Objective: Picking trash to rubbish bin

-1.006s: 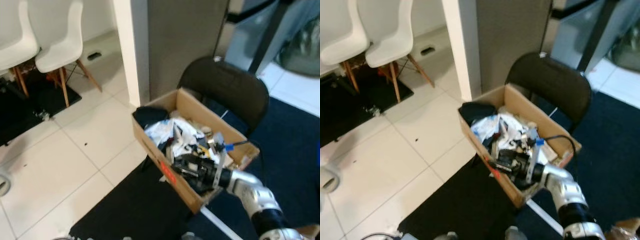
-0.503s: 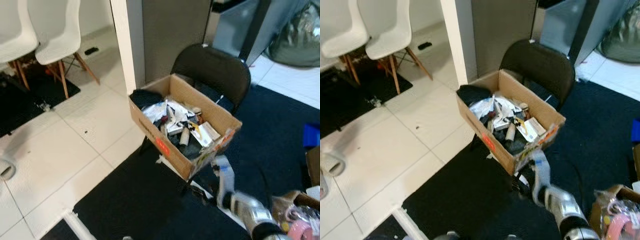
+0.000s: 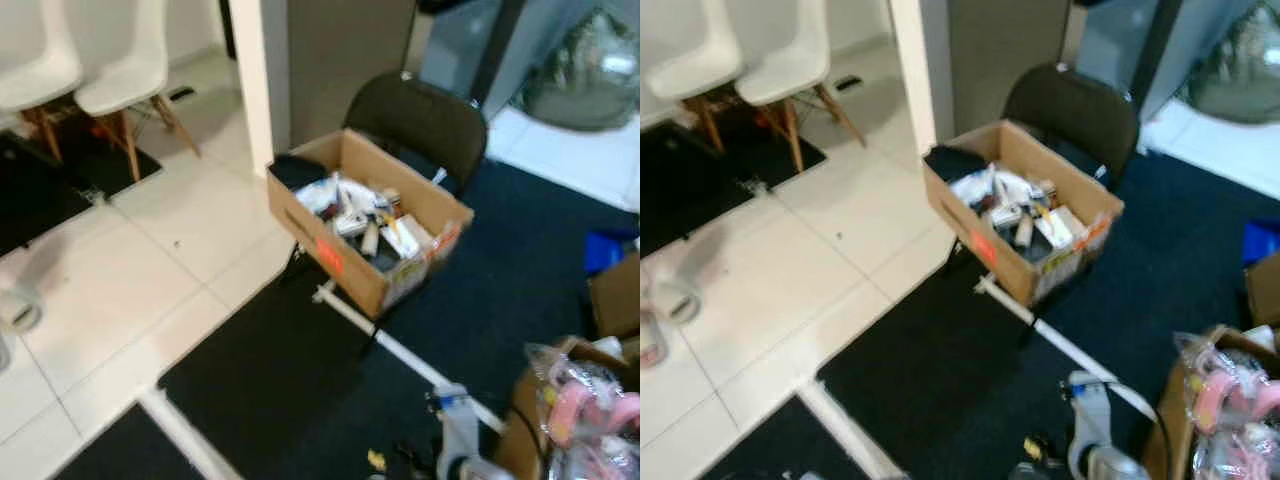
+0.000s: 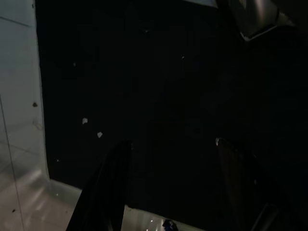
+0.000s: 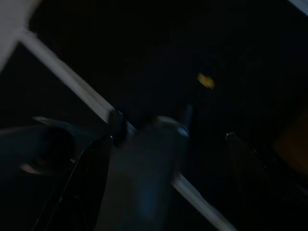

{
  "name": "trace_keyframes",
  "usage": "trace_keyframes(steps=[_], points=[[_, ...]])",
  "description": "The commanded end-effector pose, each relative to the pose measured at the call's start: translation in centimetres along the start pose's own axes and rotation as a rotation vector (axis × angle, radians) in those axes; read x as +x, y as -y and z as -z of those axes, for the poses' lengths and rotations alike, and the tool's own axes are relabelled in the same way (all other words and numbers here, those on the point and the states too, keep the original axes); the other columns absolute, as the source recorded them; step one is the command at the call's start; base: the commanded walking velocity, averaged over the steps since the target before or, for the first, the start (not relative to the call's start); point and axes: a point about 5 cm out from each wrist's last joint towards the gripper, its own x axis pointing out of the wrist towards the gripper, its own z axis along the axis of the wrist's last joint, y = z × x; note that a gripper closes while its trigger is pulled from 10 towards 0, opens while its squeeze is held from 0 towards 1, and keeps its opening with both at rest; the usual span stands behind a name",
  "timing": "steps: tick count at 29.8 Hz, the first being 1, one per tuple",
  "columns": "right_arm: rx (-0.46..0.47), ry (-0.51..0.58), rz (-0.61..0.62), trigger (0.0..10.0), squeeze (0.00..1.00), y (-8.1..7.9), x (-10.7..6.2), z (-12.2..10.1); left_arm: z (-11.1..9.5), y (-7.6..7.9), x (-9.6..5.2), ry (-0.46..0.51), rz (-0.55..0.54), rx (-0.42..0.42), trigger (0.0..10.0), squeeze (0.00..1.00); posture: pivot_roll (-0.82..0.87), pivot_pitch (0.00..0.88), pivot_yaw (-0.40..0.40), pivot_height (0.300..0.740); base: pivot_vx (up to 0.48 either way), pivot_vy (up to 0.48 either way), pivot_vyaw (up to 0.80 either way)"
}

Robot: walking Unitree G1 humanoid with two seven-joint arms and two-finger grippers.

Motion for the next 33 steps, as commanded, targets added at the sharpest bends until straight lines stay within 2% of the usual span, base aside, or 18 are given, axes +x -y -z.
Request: trace_keyframes(steps=[1, 2, 8, 9, 10, 12, 15, 16, 17, 18, 19, 20, 21, 22, 24, 25, 28, 33], points=[[0.003, -0.013, 0.039, 10.0, 0.00, 0.5, -0.2, 0.4, 0.1, 0.0, 0.0, -0.005, -0.001, 0.006, 10.0, 0.00, 0.01, 0.087, 0.004, 0.740, 0.000, 0.000, 0.00], [-0.004, -0.013, 0.051, 10.0, 0.00, 0.6, -0.2, 0.4, 0.1, 0.0, 0.0, -0.005, -0.002, 0.006, 10.0, 0.00, 0.01, 0.080, 0.002, 0.740, 0.000, 0.000, 0.00], [-0.091, 0.183, -0.021, 10.0, 0.00, -1.3, 0.9, -5.4, 0.2, -0.1, 0.0, -0.006, -0.005, 0.007, 10.0, 0.00, 0.02, 0.077, 0.003, 0.740, 0.000, 0.000, 0.00], [-0.091, 0.183, -0.021, 10.0, 0.00, -1.3, 0.9, -5.4, 0.2, -0.1, 0.0, -0.006, -0.005, 0.007, 10.0, 0.00, 0.02, 0.077, 0.003, 0.740, 0.000, 0.000, 0.00], [-0.126, 0.264, -0.093, 10.0, 0.00, -2.8, 1.2, -7.8, 0.2, -0.1, 0.0, -0.008, -0.006, 0.007, 10.0, 0.00, 0.03, 0.077, 0.007, 0.740, 0.000, 0.000, 0.00], [-0.141, 0.301, -0.131, 10.0, 0.00, -3.6, 1.3, -8.9, 0.2, -0.1, 0.0, -0.009, -0.006, 0.007, 10.0, 0.00, 0.03, 0.077, 0.007, 0.740, 0.000, 0.000, 0.00], [-0.261, 0.378, -0.375, 10.0, 0.00, -8.5, 1.5, -12.1, 0.3, -0.2, -0.1, -0.010, -0.012, -0.006, 10.0, 0.00, 0.06, 0.083, -0.002, 0.740, 0.000, 0.000, 0.00], [-0.335, 0.390, -0.508, 10.0, 0.00, -11.2, 1.5, -12.8, 0.3, -0.2, -0.1, -0.011, -0.014, -0.011, 10.0, 0.00, 0.06, 0.083, -0.002, 0.740, 0.000, 0.000, 0.00], [-0.335, 0.390, -0.508, 10.0, 0.00, -11.2, 1.5, -12.8, 0.3, -0.2, -0.1, -0.011, -0.014, -0.011, 10.0, 0.00, 0.06, 0.083, -0.002, 0.740, 0.000, 0.000, 0.00], [-0.401, 0.392, -0.602, 10.0, 0.00, -13.5, 1.4, -13.0, 0.4, -0.2, -0.1, -0.011, -0.014, -0.014, 10.0, 0.00, 0.07, 0.088, -0.006, 0.740, 0.000, 0.000, 0.00], [-0.424, 0.388, -0.649, 10.0, 0.00, -14.7, 1.3, -13.0, 0.4, -0.2, -0.1, -0.012, -0.014, -0.015, 10.0, 0.00, 0.07, 0.088, -0.006, 0.740, 0.000, 0.000, 0.00], [-0.424, 0.388, -0.649, 10.0, 0.00, -14.7, 1.3, -13.0, 0.4, -0.2, -0.1, -0.012, -0.014, -0.015, 10.0, 0.00, 0.07, 0.088, -0.006, 0.740, 0.000, 0.000, 0.00], [-0.441, 0.382, -0.685, 10.0, 0.00, -16.0, 1.3, -13.0, 0.4, -0.2, -0.1, -0.013, -0.015, -0.018, 10.0, 0.00, 0.10, 0.093, -0.016, 0.740, 0.000, 0.000, 0.00], [-0.441, 0.382, -0.685, 10.0, 0.00, -16.0, 1.3, -13.0, 0.4, -0.2, -0.1, -0.013, -0.015, -0.018, 10.0, 0.00, 0.10, 0.093, -0.016, 0.740, 0.000, 0.000, 0.00], [-0.422, 0.356, -0.736, 10.0, 0.00, -18.4, 1.3, -13.0, 0.5, -0.2, -0.1, -0.016, -0.018, -0.033, 10.0, 0.00, 0.12, 0.095, -0.021, 0.740, 0.000, 0.000, 0.00], [-0.422, 0.356, -0.736, 10.0, 0.00, -18.4, 1.3, -13.0, 0.5, -0.2, -0.1, -0.016, -0.018, -0.033, 10.0, 0.00, 0.12, 0.095, -0.021, 0.740, 0.000, 0.000, 0.00], [-0.299, 0.315, -0.772, 10.0, 0.00, -21.8, 1.2, -13.0, 0.6, -0.2, -0.1, -0.020, -0.029, -0.061, 10.0, 0.00, 0.17, 0.101, -0.030, 0.740, 0.000, 0.000, 0.00], [-0.185, 0.289, -0.716, 10.0, 0.00, -23.2, 1.3, -12.9, 0.8, -0.1, -0.1, -0.033, -0.040, -0.076, 10.0, 0.00, 0.22, 0.111, -0.037, 0.740, 0.000, 0.000, 0.00]])
